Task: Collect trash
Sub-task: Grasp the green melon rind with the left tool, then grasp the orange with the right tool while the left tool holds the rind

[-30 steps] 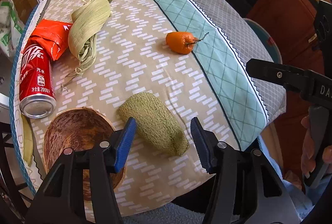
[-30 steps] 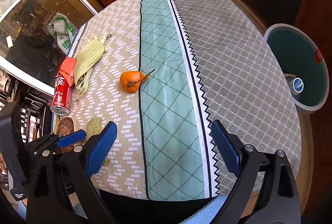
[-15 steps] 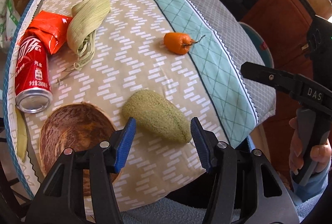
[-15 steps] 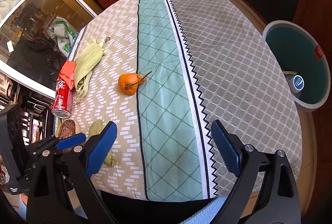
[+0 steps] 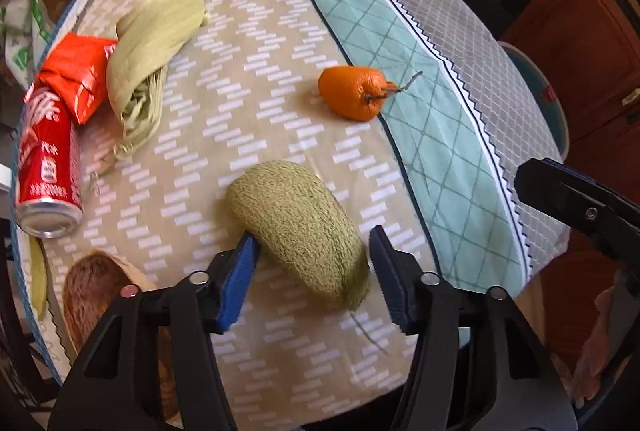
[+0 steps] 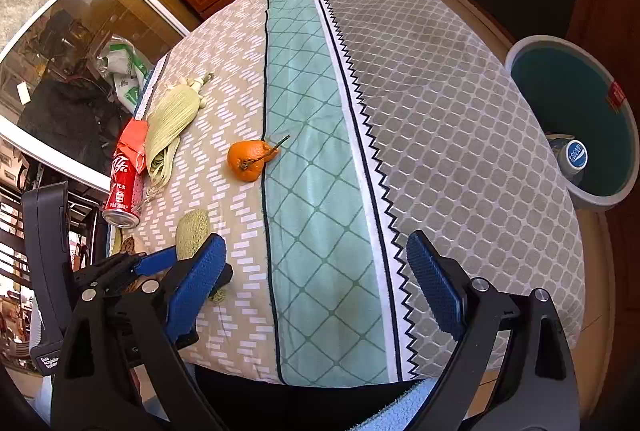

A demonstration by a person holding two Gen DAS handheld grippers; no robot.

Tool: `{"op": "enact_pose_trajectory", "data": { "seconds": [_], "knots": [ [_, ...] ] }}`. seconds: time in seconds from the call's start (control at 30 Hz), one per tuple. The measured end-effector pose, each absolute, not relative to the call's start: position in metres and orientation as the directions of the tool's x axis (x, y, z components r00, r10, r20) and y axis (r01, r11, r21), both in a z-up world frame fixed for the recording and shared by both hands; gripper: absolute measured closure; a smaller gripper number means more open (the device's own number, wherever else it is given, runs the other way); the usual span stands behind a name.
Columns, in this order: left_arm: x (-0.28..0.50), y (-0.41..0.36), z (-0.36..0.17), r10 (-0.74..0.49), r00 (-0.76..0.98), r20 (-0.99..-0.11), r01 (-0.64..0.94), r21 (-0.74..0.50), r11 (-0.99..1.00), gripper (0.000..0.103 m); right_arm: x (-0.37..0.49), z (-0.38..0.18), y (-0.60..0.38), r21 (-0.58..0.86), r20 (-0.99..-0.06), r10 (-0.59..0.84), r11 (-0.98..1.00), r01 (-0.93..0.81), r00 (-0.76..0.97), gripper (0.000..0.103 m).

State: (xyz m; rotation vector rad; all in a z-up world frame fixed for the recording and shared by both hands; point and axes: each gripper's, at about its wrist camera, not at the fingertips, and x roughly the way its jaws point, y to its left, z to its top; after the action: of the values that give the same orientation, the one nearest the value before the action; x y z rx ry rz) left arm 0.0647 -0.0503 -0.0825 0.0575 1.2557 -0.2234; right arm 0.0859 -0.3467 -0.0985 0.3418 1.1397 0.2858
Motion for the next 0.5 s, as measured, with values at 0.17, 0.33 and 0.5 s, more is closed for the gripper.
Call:
{"op": "enact_pose_trajectory", "data": {
  "seconds": [0.17, 0.33, 0.5],
  "knots": [
    [0.076, -0.049, -0.080, -0.160, 0.311, -0.937, 0.236, -0.087, 0.968, 0.090, 0.094, -0.103, -0.343, 0.389, -0.841, 0.376, 0.920, -0.047, 0.390, 0.015],
    [0.093, -0.016, -0.076, -0.200, 0.329, -0.923, 0.185, -0.145, 0.972, 0.091, 0.109, -0.104, -0.317, 0.367, -0.844, 0.377, 0.925, -0.102, 0.380, 0.015],
    [0.098, 0.003, -0.073, -0.248, 0.328, -0.912, 0.183, -0.196, 0.963, 0.090, 0.130, -0.105, -0.279, 0.348, -0.845, 0.387, 0.922, -0.169, 0.369, 0.023]
  ]
}}
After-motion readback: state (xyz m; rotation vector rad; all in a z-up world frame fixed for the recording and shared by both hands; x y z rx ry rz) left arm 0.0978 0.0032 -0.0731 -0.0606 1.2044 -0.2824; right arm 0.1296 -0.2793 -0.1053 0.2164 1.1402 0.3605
